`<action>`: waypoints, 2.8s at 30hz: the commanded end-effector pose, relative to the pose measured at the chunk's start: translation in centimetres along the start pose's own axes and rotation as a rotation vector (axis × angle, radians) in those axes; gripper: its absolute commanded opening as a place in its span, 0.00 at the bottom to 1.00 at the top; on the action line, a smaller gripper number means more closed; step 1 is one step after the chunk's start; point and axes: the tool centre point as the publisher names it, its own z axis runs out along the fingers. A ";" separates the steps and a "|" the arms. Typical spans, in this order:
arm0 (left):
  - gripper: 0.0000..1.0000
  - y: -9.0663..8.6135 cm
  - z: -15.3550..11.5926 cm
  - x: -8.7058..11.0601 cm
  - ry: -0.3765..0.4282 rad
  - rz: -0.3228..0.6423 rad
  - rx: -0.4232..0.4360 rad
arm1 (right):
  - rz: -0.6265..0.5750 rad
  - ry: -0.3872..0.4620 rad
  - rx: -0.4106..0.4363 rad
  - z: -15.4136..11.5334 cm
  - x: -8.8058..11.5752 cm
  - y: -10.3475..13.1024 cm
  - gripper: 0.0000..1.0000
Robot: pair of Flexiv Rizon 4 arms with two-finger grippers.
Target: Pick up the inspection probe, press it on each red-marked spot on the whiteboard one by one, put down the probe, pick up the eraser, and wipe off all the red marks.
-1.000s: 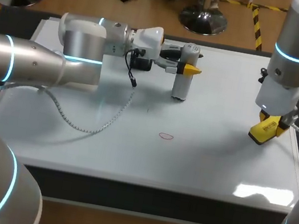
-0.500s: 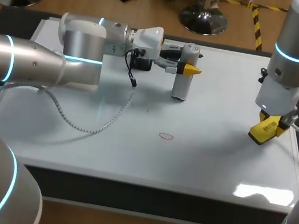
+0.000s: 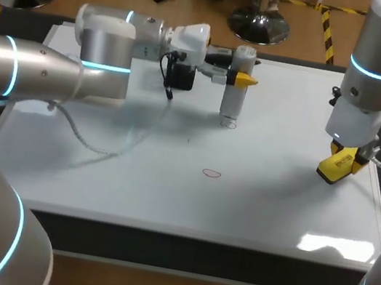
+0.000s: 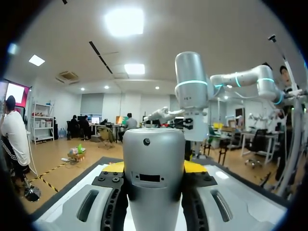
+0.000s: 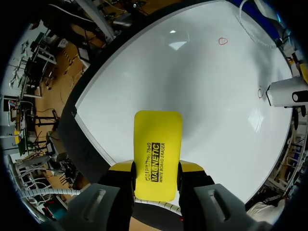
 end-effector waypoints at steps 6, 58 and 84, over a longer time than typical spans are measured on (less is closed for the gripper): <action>0.00 -3.2 -1.5 -3.2 0.055 0.011 0.013 | -0.001 0.002 0.002 -0.1 0.0 -0.1 0.00; 0.00 -5.2 -3.0 -13.7 0.082 0.017 0.055 | -0.001 0.002 0.002 -0.1 0.0 -0.1 0.00; 0.00 -5.2 -3.0 -13.7 0.082 0.017 0.055 | -0.348 -0.003 0.018 -0.6 -14.5 7.7 0.00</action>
